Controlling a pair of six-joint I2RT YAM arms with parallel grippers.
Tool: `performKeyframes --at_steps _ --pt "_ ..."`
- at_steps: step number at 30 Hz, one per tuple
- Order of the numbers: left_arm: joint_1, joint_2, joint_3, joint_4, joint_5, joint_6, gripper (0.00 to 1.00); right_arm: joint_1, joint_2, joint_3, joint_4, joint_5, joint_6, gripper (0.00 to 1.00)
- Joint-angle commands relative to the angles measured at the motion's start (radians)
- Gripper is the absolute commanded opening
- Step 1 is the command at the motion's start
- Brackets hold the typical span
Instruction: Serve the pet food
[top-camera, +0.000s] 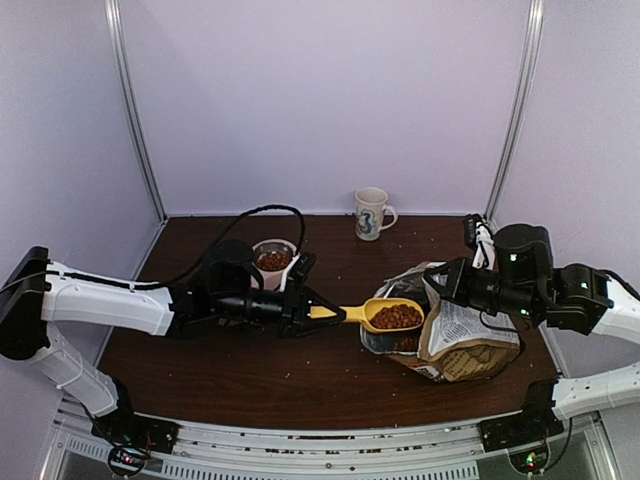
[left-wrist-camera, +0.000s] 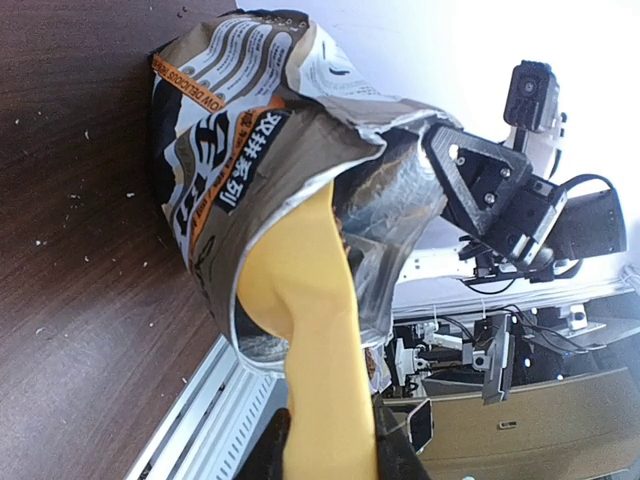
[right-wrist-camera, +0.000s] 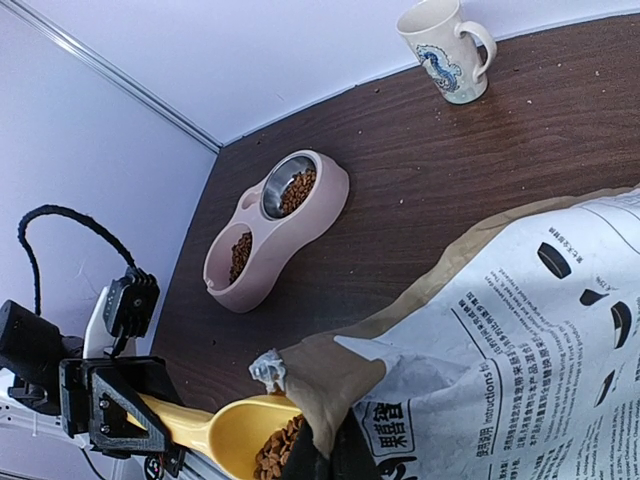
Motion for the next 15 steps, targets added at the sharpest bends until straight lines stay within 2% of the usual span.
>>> performKeyframes --at_steps 1,15 --pt "0.020 -0.064 -0.027 0.104 -0.024 -0.024 0.00 -0.008 -0.035 0.015 0.066 0.052 0.008 0.00" --pt "0.049 -0.147 -0.098 0.179 -0.012 -0.088 0.00 -0.010 -0.043 0.012 0.067 0.069 0.019 0.00"
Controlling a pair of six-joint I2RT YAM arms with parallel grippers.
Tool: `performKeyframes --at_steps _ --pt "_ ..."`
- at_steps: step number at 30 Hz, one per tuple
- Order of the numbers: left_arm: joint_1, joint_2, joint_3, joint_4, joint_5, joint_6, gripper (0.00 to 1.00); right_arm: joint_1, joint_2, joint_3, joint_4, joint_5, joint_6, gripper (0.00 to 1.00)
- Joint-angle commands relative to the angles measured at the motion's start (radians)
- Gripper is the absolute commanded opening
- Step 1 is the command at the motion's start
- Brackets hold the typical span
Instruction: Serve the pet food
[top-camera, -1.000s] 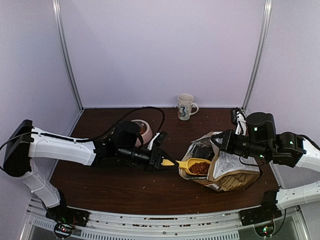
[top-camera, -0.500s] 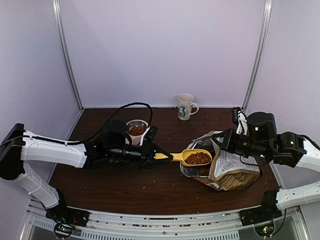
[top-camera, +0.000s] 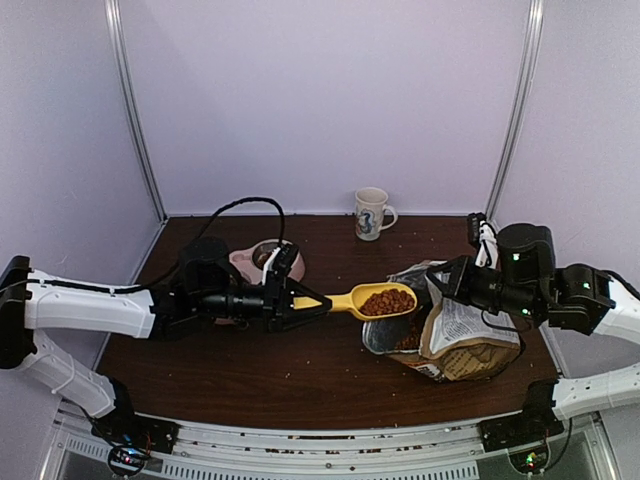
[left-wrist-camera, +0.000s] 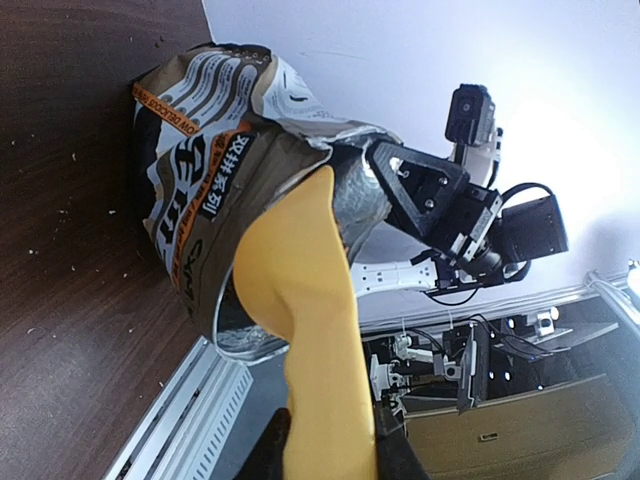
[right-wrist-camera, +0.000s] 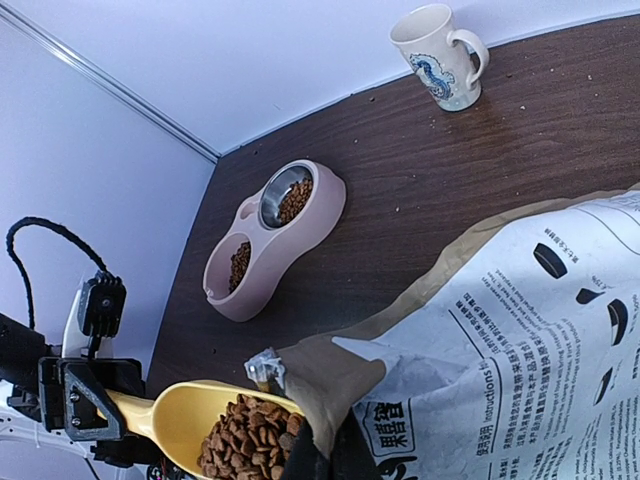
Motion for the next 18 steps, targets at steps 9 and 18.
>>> performKeyframes --at_steps 9,18 --pt "0.068 -0.117 -0.071 0.118 -0.056 -0.056 0.00 -0.005 -0.047 0.002 0.067 0.065 0.022 0.00" --pt "0.193 -0.216 -0.168 0.153 -0.116 -0.097 0.00 -0.008 -0.046 0.000 0.067 0.063 0.023 0.00"
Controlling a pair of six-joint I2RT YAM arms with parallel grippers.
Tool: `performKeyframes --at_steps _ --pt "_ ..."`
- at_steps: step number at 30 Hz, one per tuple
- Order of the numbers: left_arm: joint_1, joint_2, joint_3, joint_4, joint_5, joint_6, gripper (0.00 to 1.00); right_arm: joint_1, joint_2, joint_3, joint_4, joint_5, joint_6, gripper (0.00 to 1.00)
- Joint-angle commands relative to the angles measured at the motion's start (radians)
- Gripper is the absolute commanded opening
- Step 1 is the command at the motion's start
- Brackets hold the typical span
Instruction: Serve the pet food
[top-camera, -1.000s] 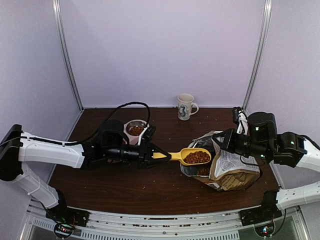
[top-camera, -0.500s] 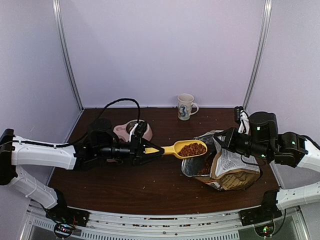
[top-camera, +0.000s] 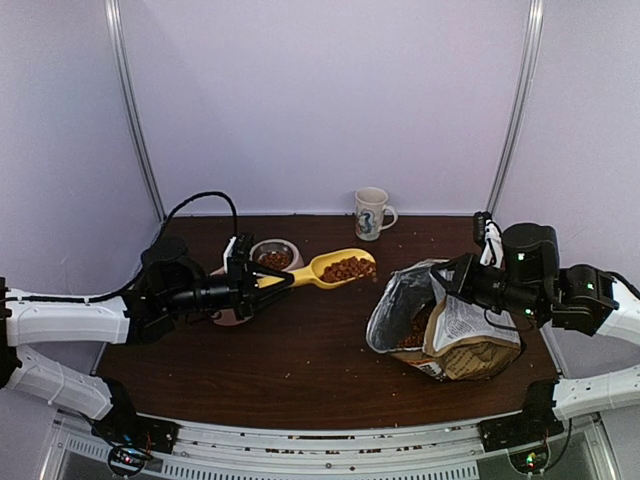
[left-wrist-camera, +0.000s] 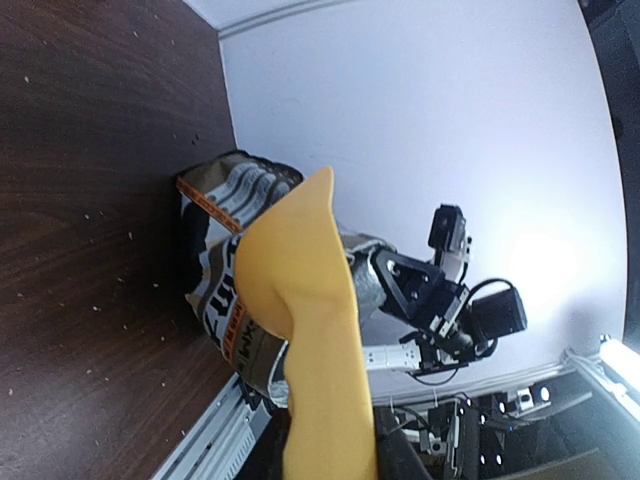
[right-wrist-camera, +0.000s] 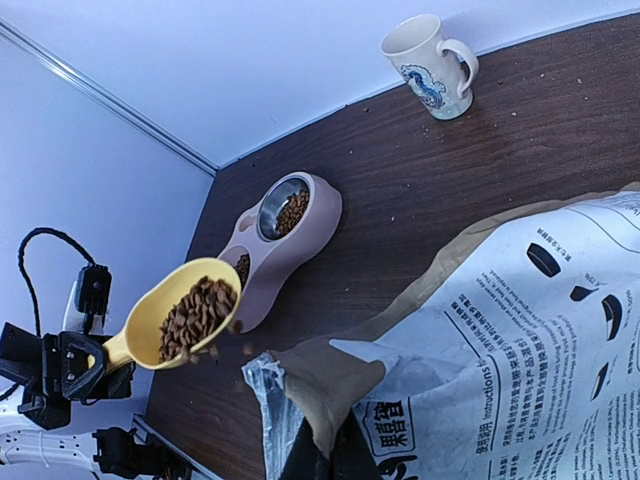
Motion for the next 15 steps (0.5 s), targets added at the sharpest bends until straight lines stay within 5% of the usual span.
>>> performKeyframes --at_steps 1,15 --pt "0.053 -0.058 -0.023 0.084 -0.061 -0.021 0.00 -0.004 -0.026 0.002 0.073 0.041 0.004 0.00" --pt "0.205 -0.227 -0.109 0.030 -0.108 -0.046 0.00 -0.010 -0.016 0.005 0.081 0.031 0.004 0.00"
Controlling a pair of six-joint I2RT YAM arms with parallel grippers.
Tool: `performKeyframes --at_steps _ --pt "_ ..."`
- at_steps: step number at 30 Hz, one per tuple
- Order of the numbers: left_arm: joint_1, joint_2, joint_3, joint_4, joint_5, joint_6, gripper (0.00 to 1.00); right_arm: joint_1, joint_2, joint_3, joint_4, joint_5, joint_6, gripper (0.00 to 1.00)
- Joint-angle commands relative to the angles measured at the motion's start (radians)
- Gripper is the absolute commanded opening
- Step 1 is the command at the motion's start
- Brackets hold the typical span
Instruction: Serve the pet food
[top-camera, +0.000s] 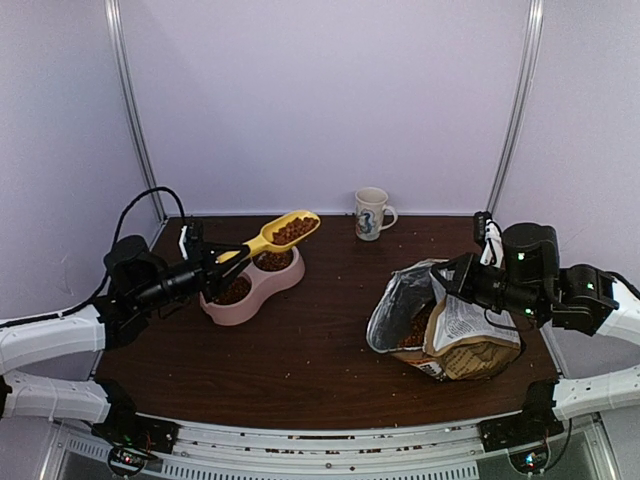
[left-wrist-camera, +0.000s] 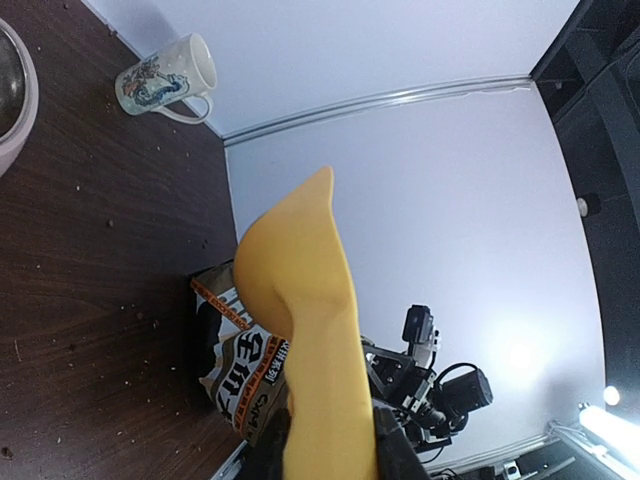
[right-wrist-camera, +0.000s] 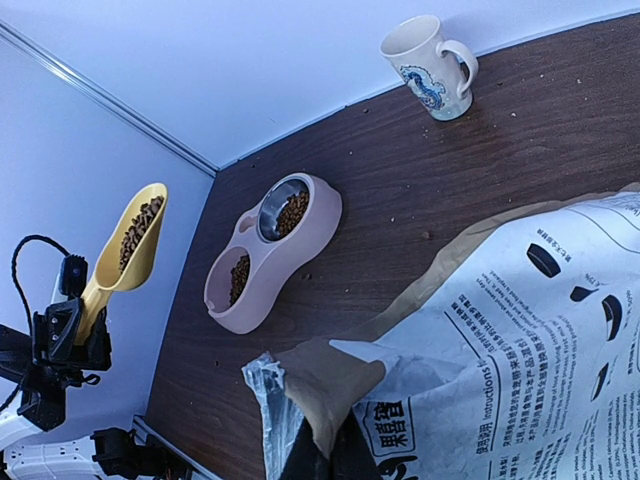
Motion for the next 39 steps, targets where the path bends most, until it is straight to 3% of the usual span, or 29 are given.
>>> performKeyframes --at_steps 1,10,20,39 --pt "0.026 -0.044 -0.020 0.030 -0.018 -0.003 0.00 -0.008 -0.013 0.005 0.081 0.031 0.003 0.00" --pt "0.172 -0.078 -0.078 -0.086 -0.072 0.052 0.00 -0.009 -0.013 -0.001 0.085 0.029 0.006 0.00" --pt "0.305 0.031 -0.038 -0.157 -0.062 0.164 0.00 -0.010 -0.021 -0.003 0.080 0.032 0.006 0.00" --pt "0.343 0.289 0.185 -0.315 -0.050 0.396 0.00 -0.018 -0.027 -0.006 0.063 0.041 0.003 0.00"
